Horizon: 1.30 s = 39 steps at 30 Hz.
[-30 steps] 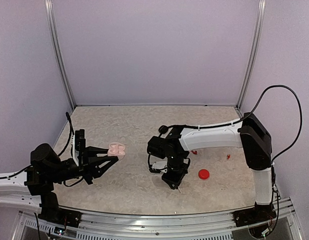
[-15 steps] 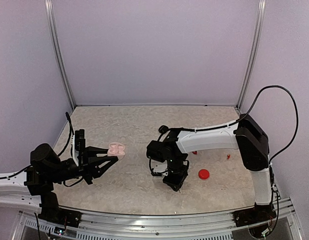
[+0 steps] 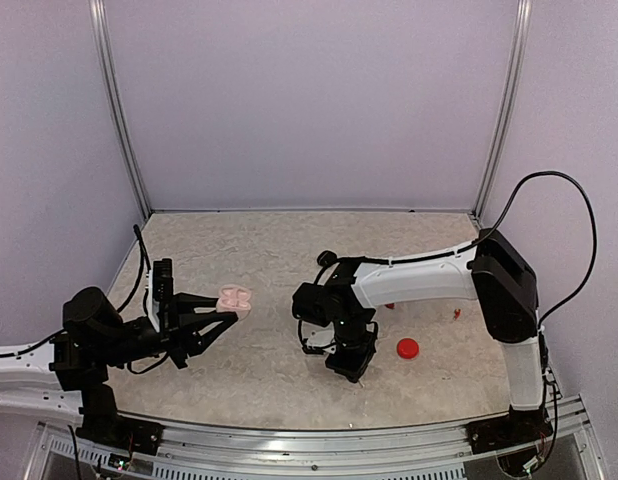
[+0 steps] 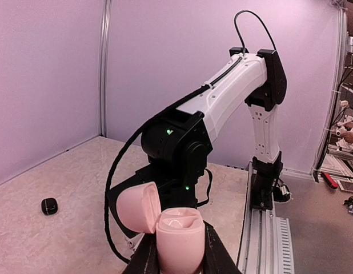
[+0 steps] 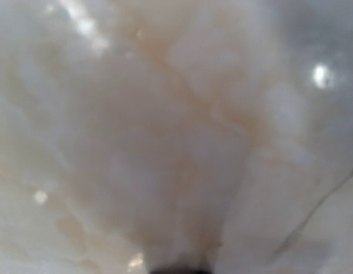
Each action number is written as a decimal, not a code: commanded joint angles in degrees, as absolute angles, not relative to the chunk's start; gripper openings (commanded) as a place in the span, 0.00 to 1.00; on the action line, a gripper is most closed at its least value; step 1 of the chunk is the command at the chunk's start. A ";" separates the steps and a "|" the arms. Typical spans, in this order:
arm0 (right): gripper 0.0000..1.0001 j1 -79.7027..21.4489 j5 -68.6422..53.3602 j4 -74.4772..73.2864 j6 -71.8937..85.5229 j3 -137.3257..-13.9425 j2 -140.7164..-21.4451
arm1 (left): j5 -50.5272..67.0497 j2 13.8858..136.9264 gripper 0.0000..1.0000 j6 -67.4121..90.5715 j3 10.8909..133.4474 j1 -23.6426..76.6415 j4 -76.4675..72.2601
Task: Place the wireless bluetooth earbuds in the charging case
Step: Pick up the right earbud from the center of the board, then insert the right earbud into the right side groove of the charging case.
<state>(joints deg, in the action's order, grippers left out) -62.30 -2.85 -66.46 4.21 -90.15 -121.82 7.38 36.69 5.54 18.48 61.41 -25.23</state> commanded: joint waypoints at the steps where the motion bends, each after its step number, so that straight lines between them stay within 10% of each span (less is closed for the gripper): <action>1: 0.10 -63.37 -3.13 -65.15 5.28 -89.93 -120.44 | 6.00 37.62 0.10 5.42 19.78 60.94 -26.55; 39: 0.05 -64.49 7.28 -20.25 -9.81 -81.71 -84.09 | 6.49 41.14 0.05 -5.62 12.14 60.97 -47.17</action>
